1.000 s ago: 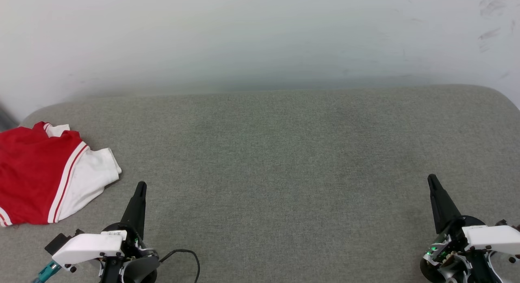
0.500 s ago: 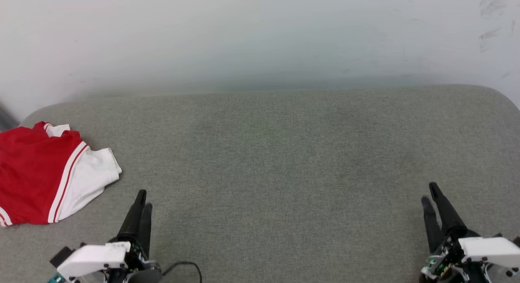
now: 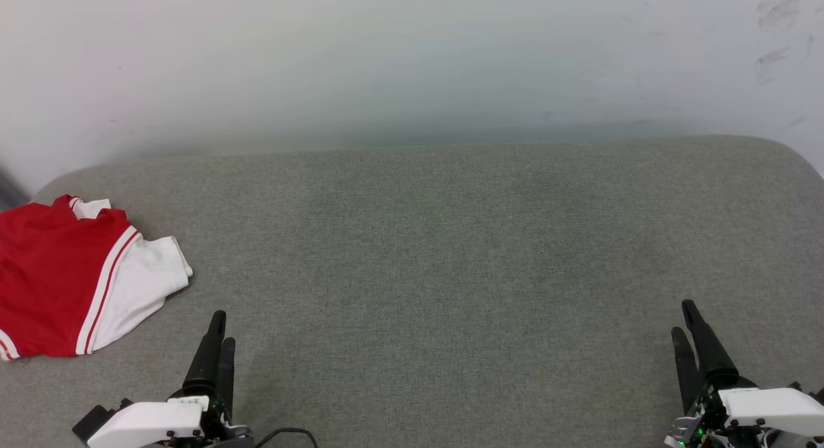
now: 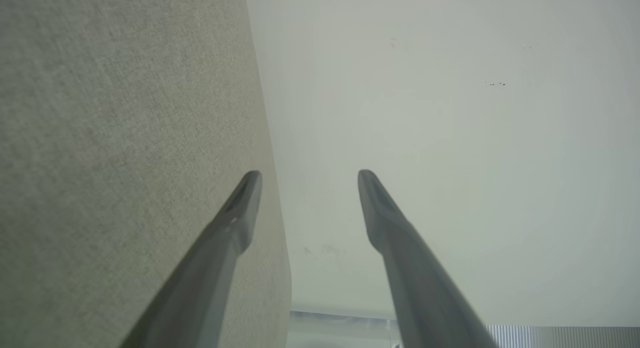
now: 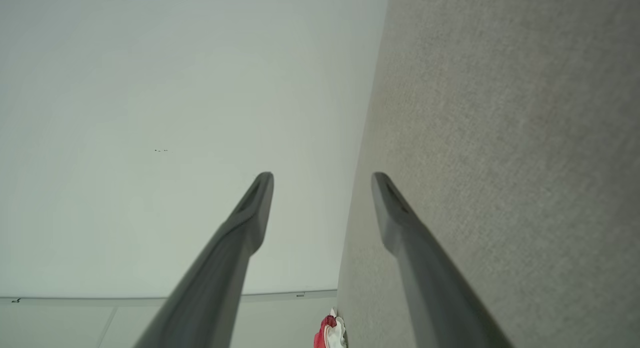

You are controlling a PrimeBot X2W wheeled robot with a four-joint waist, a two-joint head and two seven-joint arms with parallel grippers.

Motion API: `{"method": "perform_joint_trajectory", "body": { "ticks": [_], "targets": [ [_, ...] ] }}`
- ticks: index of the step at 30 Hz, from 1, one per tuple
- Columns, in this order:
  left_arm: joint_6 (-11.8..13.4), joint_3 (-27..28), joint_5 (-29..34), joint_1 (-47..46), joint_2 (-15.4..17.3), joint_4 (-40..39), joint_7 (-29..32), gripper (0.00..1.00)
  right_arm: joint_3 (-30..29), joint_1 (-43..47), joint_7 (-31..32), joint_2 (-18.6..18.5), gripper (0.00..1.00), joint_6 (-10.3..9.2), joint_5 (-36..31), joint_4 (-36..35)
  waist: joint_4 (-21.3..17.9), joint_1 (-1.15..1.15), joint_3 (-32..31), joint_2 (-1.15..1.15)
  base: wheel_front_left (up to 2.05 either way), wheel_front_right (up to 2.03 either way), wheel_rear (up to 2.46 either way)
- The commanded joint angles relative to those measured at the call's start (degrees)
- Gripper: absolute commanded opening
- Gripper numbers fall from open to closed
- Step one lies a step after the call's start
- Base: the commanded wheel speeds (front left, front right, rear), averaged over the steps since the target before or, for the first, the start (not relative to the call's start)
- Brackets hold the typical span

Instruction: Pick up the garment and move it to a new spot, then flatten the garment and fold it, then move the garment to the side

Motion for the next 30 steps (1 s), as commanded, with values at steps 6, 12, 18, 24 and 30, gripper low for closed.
{"method": "perform_joint_trajectory", "body": {
  "ticks": [6, 12, 18, 24, 30],
  "targets": [
    [-0.06, 1.81, 3.95, 0.38, 0.15, -2.27, -1.84, 1.0, -0.98, -0.25, -1.84, -0.02, 1.0, 0.09, -7.2, -1.31, -0.08, 0.0, -0.14, 0.0, 0.0, 0.0, 0.0],
    [-0.07, 4.72, 9.07, 0.68, 0.16, -2.94, -3.27, 1.0, -1.22, -0.16, -3.28, -0.02, 1.0, 0.09, -14.8, -2.8, -0.14, 0.0, -0.26, 0.0, 0.0, 0.0, 0.0],
    [0.09, 8.89, 17.48, 0.34, 0.2, -6.18, -5.25, 1.0, -1.17, 0.05, -5.28, -0.01, 1.0, 0.1, -30.98, -7.5, -0.14, 0.0, -0.26, 0.0, 0.0, 0.0, 0.0],
    [0.94, 8.38, 23.43, 1.09, 0.2, -9.23, -6.48, 1.0, -0.51, 0.0, -6.52, -0.01, 1.0, 0.1, -41.92, -11.04, -0.08, 0.0, -0.13, 0.0, 0.0, 0.0, 0.0],
    [3.5, 7.08, 30.72, 1.85, 0.21, -13.96, -7.64, 1.0, 0.88, -0.18, -7.68, 0.0, 1.0, 0.11, -51.77, -15.35, 0.0, 0.0, 0.07, 0.0, 0.0, 0.0, 0.0]
  ]
}}
